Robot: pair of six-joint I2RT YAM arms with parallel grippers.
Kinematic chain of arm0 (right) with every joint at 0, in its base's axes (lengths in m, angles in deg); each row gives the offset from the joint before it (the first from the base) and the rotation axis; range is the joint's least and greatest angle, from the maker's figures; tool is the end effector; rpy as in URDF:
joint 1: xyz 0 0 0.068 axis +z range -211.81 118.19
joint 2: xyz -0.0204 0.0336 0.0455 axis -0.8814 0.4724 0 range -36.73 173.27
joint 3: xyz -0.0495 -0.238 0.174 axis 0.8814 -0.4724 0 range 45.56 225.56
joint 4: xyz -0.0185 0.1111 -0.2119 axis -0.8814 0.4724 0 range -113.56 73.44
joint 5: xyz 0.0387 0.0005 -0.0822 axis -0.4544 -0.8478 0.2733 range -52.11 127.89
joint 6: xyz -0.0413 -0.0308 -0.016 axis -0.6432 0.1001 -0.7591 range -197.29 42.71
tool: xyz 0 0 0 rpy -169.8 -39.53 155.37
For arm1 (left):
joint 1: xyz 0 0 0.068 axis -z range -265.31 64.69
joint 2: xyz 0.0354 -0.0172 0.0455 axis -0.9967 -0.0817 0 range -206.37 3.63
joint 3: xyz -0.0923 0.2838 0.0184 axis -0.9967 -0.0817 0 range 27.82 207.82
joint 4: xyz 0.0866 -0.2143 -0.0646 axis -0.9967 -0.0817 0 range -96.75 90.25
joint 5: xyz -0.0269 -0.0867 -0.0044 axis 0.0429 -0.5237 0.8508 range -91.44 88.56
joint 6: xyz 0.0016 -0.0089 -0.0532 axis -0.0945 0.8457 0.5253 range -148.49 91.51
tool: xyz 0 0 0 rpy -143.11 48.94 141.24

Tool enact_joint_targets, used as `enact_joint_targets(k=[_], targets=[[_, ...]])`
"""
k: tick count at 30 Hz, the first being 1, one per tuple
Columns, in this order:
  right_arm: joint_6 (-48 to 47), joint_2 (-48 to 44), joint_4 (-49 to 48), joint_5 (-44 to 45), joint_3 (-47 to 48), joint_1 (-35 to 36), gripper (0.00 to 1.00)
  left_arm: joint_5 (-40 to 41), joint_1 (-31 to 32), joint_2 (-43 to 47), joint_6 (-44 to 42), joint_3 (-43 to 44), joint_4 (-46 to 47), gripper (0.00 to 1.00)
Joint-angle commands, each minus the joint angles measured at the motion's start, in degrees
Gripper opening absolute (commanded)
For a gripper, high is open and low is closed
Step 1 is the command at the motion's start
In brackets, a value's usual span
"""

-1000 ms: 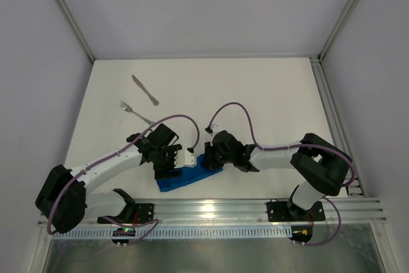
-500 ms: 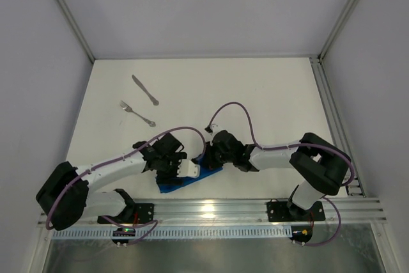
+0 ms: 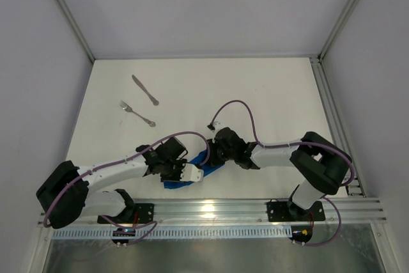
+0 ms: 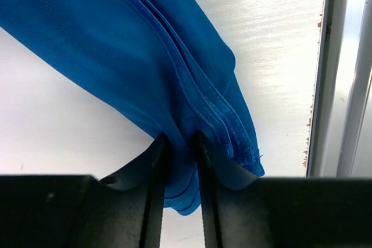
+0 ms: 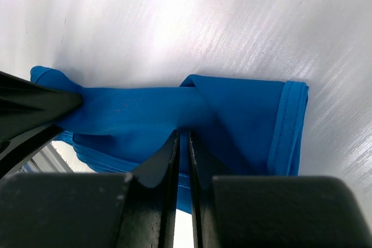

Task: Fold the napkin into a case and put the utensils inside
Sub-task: Smooth out the smaller rectangle-folded napkin at the center of the board.

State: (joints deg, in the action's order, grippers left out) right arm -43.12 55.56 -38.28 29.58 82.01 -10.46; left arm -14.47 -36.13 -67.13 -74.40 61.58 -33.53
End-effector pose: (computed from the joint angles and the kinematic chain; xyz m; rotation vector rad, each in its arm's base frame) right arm 0.1760 0.2282 0.1823 -0.4481 2.4222 0.8909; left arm 0.1071 -0.1364 0.2000 2.0985 1.8466 -0.3325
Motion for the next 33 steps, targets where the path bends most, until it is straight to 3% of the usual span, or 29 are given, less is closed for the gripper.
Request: enact_joint_targets(k=[1,6,8,10,17,25,33], targets=[[-2.0,0.1,2.5,0.6,1.0,-0.9,0.13,1.3,0.1,-1.7,1.2,-2.6,4.1,0.26],[-2.8,0.3,2.6,0.0,1.3,-2.0,0.13,1.3,0.1,-1.3,5.5,-1.3,5.2,0.11],[-3.2,0.5,3.0,-0.5,2.0,-2.7,0.13,1.3,0.1,-0.4,7.0,-0.4,5.6,0.11],[-4.2,0.7,3.7,-1.0,2.7,-3.3,0.13,1.3,0.1,-0.2,8.6,0.5,5.3,0.15],[-6.7,2.5,5.8,-2.1,5.7,-5.6,0.13,1.4,0.1,-1.0,9.5,1.5,5.1,0.50],[-8.4,7.5,6.5,-4.1,9.0,-7.3,0.13,-0.5,0.8,-0.8,9.9,6.1,3.8,0.56],[-8.5,8.8,6.1,-4.8,10.1,-7.5,0.13,-1.5,3.0,-5.1,10.6,5.3,5.4,0.59]])
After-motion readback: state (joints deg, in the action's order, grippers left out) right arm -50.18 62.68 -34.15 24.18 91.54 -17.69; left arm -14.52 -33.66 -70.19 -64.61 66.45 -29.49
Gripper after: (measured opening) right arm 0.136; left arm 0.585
